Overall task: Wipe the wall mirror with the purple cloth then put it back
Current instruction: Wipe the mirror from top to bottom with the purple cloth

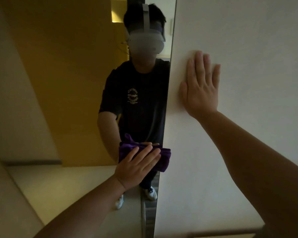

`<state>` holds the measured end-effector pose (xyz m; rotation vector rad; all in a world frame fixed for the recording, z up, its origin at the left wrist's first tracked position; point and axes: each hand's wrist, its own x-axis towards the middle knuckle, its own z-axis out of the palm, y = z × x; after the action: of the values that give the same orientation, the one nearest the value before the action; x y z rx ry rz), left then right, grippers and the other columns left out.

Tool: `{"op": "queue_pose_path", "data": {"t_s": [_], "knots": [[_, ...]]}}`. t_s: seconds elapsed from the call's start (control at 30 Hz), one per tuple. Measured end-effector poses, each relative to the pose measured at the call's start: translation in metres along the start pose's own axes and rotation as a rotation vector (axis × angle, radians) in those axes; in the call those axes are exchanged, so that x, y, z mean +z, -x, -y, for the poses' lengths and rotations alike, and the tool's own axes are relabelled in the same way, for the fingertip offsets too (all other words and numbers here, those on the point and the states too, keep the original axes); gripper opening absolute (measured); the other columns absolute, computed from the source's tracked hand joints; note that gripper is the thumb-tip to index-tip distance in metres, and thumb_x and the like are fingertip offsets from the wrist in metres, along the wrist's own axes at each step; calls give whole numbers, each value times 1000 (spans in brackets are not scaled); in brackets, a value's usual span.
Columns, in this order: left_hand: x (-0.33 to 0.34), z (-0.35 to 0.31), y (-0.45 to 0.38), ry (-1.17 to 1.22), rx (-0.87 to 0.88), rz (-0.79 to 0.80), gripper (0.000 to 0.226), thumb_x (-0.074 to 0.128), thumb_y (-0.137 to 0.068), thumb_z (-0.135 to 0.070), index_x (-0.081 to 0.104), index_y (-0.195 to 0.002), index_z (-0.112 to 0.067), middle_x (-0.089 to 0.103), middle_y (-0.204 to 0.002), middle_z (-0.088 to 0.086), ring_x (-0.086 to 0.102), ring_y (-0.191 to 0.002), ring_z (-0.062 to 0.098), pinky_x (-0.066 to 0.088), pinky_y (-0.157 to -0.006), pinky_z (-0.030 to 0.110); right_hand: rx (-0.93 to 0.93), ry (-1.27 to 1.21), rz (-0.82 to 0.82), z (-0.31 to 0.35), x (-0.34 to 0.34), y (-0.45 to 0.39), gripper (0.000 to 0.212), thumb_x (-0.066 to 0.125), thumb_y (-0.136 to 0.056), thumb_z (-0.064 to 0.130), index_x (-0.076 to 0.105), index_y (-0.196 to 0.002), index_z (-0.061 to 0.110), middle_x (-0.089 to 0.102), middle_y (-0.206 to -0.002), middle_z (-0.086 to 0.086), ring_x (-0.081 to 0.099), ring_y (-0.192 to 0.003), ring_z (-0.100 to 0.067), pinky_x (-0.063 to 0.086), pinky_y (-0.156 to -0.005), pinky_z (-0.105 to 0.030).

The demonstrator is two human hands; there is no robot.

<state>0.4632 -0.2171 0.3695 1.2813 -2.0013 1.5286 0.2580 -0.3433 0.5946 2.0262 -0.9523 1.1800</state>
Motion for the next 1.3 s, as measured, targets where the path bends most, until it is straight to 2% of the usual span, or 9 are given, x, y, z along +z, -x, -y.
{"op": "queue_pose_path", "data": {"t_s": [0.13,0.23,0.33,0.43,0.57,0.73,0.9,1.13,1.3], "knots": [[-16,9,-8,76,4,29,42,39,-104,-21,47,-146,-19,41,-154,0,41,-140,22,31,-113,42,28,2,101,4,-16,1,61,27,-107,35,5,-156,7,3,-165,-16,-1,-152,-32,1,-122,-55],[-37,24,-19,156,43,67,36,47,-102,-18,56,-137,-16,55,-143,2,54,-126,22,43,-100,40,81,-43,192,14,-34,0,63,26,-105,39,3,-157,10,-2,-165,-12,-5,-152,-29,0,-123,-51],[-61,52,-18,201,0,89,34,41,-103,-13,57,-133,-12,58,-137,8,59,-116,27,49,-89,43,173,-133,218,34,-51,14,65,22,-104,44,5,-157,11,0,-166,-11,-4,-152,-26,0,-123,-47],[-83,95,4,171,-35,94,36,41,-101,-9,53,-136,-9,56,-139,10,56,-118,30,46,-91,45,180,-141,215,67,-59,44,64,23,-105,44,10,-157,10,3,-165,-12,-3,-152,-23,1,-123,-47],[-109,151,50,132,-23,61,38,38,-103,-7,52,-138,-9,55,-141,10,57,-118,31,45,-91,44,150,-184,236,126,-55,83,65,32,-103,43,9,-158,18,6,-166,-7,-2,-152,-21,3,-123,-48],[-123,199,109,169,-63,-6,36,55,-99,-6,58,-134,-7,58,-139,11,59,-118,32,47,-89,44,131,-180,290,207,-33,108,65,32,-102,45,13,-158,18,7,-165,-9,0,-153,-24,3,-123,-48],[-127,222,142,219,-155,6,37,53,-98,-4,58,-134,-6,56,-140,11,58,-120,32,46,-88,46,74,-172,385,263,-14,121,68,31,-101,45,3,-158,21,-5,-166,-5,-11,-152,-19,-3,-122,-48],[-127,241,155,195,-258,-41,38,30,-105,-8,57,-133,-5,57,-139,11,56,-120,31,45,-91,47,29,-138,343,281,8,111,68,32,-102,45,7,-158,16,-5,-166,-7,-9,-152,-24,1,-122,-55],[-107,241,162,116,-255,-136,37,46,-98,-2,53,-134,-4,54,-141,13,50,-124,31,40,-95,48,-16,-127,225,287,26,129,67,31,-103,44,9,-158,15,-5,-166,-7,-7,-153,-25,1,-122,-56]]}}
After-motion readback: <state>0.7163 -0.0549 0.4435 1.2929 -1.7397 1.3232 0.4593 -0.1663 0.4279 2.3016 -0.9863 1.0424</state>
